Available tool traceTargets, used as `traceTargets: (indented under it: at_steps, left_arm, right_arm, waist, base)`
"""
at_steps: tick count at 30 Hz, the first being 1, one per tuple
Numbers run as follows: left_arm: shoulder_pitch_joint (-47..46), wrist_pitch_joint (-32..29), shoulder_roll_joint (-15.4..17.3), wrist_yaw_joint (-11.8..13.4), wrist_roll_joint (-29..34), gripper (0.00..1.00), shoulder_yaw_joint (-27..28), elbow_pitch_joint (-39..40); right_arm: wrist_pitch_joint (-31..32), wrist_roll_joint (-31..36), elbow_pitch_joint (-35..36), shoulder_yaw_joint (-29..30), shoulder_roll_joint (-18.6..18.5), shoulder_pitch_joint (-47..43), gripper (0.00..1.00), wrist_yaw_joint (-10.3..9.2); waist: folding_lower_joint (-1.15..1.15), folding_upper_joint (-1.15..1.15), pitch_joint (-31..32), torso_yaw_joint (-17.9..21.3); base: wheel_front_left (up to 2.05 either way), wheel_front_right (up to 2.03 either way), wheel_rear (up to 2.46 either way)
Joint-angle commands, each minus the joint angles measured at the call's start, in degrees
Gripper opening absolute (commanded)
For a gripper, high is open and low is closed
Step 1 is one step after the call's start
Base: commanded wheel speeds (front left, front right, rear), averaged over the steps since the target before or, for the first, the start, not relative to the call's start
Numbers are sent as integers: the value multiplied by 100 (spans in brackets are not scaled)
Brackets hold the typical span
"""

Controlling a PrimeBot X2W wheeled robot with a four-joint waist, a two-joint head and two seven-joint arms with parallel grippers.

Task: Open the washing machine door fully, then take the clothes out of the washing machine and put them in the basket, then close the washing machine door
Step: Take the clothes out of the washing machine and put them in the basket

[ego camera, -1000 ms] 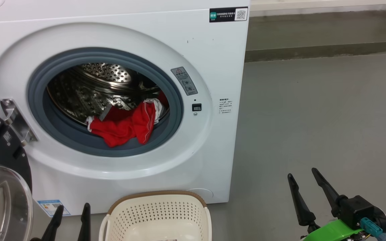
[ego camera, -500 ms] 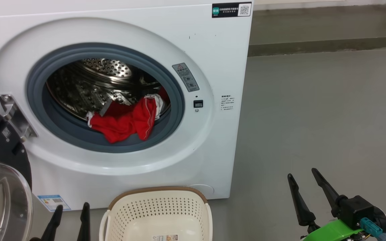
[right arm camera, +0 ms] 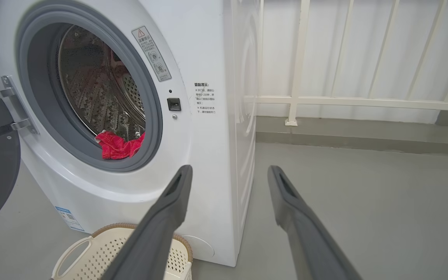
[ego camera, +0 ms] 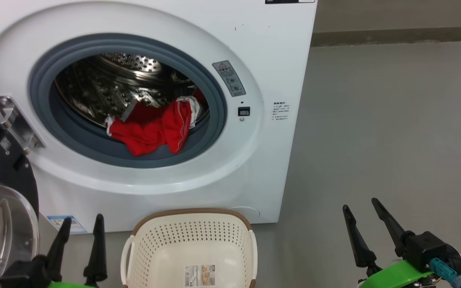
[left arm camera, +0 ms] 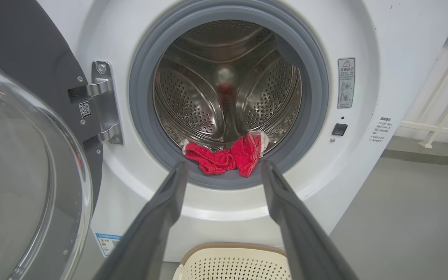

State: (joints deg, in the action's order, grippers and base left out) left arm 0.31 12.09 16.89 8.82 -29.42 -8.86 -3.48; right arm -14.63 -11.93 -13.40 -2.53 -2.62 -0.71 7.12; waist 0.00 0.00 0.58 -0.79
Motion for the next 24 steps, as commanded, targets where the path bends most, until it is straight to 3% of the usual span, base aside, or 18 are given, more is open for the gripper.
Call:
traceTargets:
  at_steps: [1,16,24]
  left_arm:
    - [-399,-26,92,36,-18,100,209,74]
    - [-1838,83,15,-142,11,100,121,-488]
    - [-2876,223,-28,-427,48,100,139,-1169]
  right_arm:
    - [-37,36,178,-127,-26,307,100,36]
    - [-37,168,480,-55,-26,793,100,36]
    - [-37,166,639,-102,-41,1104,100,36]
  waist:
    - [0,0,-127,-18]
    - [0,0,-1095,-22]
    - [0,0,-1693,82]
  base:
    - [0,0,0]
    - [0,0,0]
    - [0,0,0]
